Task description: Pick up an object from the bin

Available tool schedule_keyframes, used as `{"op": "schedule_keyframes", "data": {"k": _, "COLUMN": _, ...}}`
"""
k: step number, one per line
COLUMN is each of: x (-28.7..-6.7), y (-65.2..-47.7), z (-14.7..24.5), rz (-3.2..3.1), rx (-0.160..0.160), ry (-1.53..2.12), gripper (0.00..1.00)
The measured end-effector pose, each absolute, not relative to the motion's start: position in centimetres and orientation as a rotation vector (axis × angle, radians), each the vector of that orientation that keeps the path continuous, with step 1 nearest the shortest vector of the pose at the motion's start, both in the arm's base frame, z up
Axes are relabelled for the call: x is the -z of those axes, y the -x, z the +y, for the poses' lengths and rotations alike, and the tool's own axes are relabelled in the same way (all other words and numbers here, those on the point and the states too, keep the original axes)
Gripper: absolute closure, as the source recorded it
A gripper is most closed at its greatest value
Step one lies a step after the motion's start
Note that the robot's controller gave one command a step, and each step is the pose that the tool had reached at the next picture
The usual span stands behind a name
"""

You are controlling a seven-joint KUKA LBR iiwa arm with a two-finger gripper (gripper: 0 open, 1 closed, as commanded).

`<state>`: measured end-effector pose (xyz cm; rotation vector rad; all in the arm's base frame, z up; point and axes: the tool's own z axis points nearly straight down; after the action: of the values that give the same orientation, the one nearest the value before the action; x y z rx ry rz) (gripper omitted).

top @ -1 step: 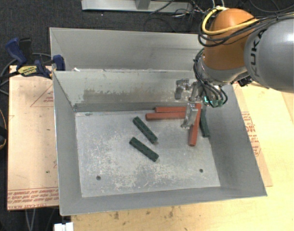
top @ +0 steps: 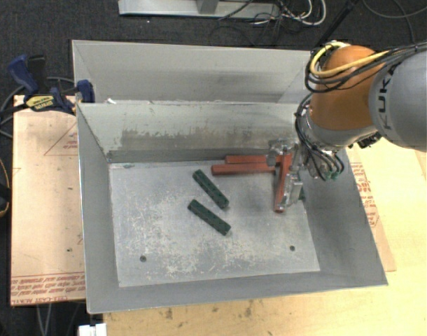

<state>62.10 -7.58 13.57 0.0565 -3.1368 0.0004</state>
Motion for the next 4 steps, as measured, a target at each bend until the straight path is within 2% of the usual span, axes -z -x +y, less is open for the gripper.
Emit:
{"op": "schedule_keyframes", "data": {"k": 1, "x": -7.1, "y": -65.2, "z": -12.2, "rz": -3.070, "rx": -0.001, "ry": -0.688, "gripper": 0.00}}
{"op": "schedule_keyframes", "data": {"k": 2, "x": -7.0, "y": -57.1, "z": -9.6, "rz": -2.893, "rx": 0.002, "ry": -1.227, "gripper": 0.00}}
{"op": "schedule_keyframes", "data": {"k": 3, "x": -7.9, "y": -65.4, "z": -13.3, "rz": -2.920, "rx": 0.016, "ry": -1.185, "gripper": 0.00}}
{"op": "schedule_keyframes", "data": {"k": 4, "x": -7.3, "y": -65.9, "z": -11.3, "rz": -2.530, "rx": 0.014, "ry": -1.875, "gripper": 0.00}}
